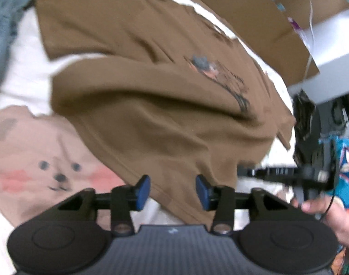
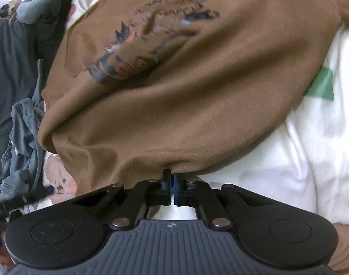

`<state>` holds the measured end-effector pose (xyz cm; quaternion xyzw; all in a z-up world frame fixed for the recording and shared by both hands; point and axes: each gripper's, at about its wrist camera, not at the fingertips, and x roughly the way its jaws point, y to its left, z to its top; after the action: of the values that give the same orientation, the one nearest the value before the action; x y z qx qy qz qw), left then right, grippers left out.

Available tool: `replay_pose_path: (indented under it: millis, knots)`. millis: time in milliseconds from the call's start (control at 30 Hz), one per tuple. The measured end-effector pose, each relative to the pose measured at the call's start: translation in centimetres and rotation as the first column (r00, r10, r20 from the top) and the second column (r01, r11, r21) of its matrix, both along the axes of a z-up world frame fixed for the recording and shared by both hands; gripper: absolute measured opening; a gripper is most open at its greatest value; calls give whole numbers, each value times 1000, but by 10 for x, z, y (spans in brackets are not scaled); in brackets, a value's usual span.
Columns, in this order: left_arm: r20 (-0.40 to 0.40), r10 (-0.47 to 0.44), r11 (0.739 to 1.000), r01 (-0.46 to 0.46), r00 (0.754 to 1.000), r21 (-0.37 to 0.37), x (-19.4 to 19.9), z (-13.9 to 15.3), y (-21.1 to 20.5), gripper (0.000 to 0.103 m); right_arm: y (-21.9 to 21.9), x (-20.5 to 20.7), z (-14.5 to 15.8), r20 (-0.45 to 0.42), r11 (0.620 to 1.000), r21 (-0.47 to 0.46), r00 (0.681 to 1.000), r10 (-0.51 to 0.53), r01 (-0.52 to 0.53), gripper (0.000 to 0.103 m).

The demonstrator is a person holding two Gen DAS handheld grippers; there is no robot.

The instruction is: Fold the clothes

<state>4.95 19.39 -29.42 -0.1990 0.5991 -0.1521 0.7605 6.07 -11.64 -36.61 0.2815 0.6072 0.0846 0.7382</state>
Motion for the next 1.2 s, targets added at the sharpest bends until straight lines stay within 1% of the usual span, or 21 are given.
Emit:
replay_pose_path:
  millis: [100,200,267,400,467,567,733,800,833,867,900,933,967,1100,1133,1167,1200]
  knots:
    - [-14,-26,1000,26,1000,-10,-5,-5,-14,59,-1,8,15,50,1000,6,999,-7,7,0]
    - [-62,-47,998,45,997,-37,-10,-16,-27,62,0,17,27,88,1000,8,996,-6,5,0]
    - [-95,-65,997,61,993,-45,-16,-24,-38,74,1,22,32,108,1000,9,994,-6,6,0]
    - [-126,-69,996,61,990,-64,-25,-39,-56,77,1,33,41,140,1000,7,990,-10,9,0]
    - [-130,-54,996,45,990,-71,-26,-46,-63,82,2,38,44,147,1000,5,989,-13,12,0]
    - [-139,-40,996,29,989,-82,-27,-54,-74,82,2,39,47,155,1000,-1,988,-12,12,0]
    - [-101,-6,997,-2,995,-80,-23,-57,-85,82,1,38,45,148,1000,2,989,-17,17,0]
    - [-79,4,997,-10,997,-79,-18,-56,-90,78,1,38,44,146,1000,9,989,-21,20,0]
    - [-68,9,997,-14,998,-78,-15,-56,-92,69,0,39,44,147,1000,14,989,-21,19,0]
    - [-57,13,997,-18,998,-77,-13,-56,-95,50,0,39,45,149,1000,19,989,-21,19,0]
    - [-55,18,996,-23,998,-81,-10,-56,-96,39,0,39,46,151,1000,25,988,-21,17,1]
    - [-64,24,995,-29,998,-92,-7,-56,-95,14,-1,40,46,151,999,32,988,-21,17,2]
    - [-70,32,993,-40,997,-112,-5,-55,-94,6,-3,40,48,153,999,35,988,-23,18,3]
    - [-30,74,969,-79,997,-234,8,-34,-80,6,-14,33,57,168,998,44,985,-43,36,4]
    - [-25,86,962,-90,996,-258,12,-27,-75,6,-19,31,58,171,998,46,984,-54,47,11]
    - [-24,97,954,-100,995,-283,17,-21,-70,6,-23,28,60,174,997,47,983,-66,58,21]
    - [-27,108,947,-111,994,-303,23,-17,-65,6,-27,25,61,177,996,48,981,-77,70,27]
